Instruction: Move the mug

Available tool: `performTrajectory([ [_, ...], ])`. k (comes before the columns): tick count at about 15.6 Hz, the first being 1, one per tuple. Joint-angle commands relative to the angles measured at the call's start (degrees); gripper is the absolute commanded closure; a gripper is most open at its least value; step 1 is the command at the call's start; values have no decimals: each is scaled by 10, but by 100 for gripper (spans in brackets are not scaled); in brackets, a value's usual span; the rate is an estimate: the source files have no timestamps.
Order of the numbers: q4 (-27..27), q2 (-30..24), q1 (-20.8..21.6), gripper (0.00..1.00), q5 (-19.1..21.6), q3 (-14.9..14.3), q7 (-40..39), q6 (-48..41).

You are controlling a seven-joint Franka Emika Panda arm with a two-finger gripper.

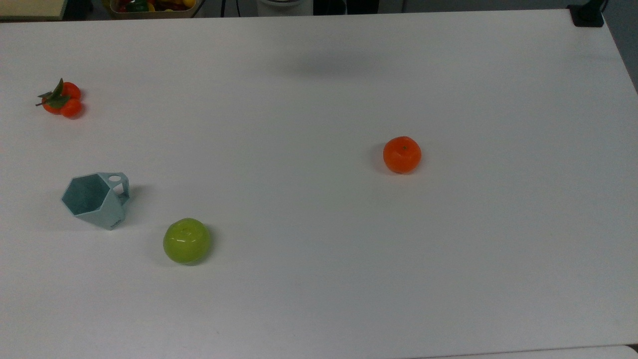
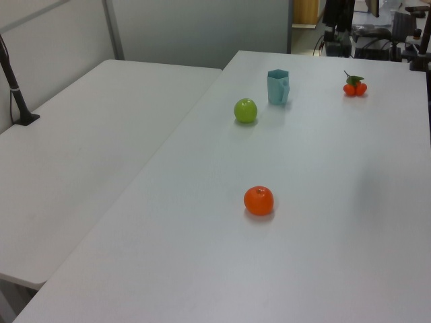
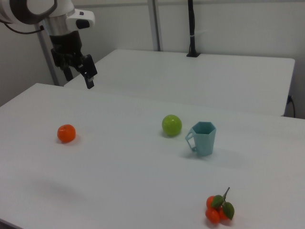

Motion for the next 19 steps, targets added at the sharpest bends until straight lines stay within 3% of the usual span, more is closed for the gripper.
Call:
performTrajectory([
  [1,-14,-9,11,0,-6,-11,-2,13],
  [14,-13,-8,4,0,0,-13,-8,12],
  [19,-9,-1,4,0,-1,-13,81,15],
])
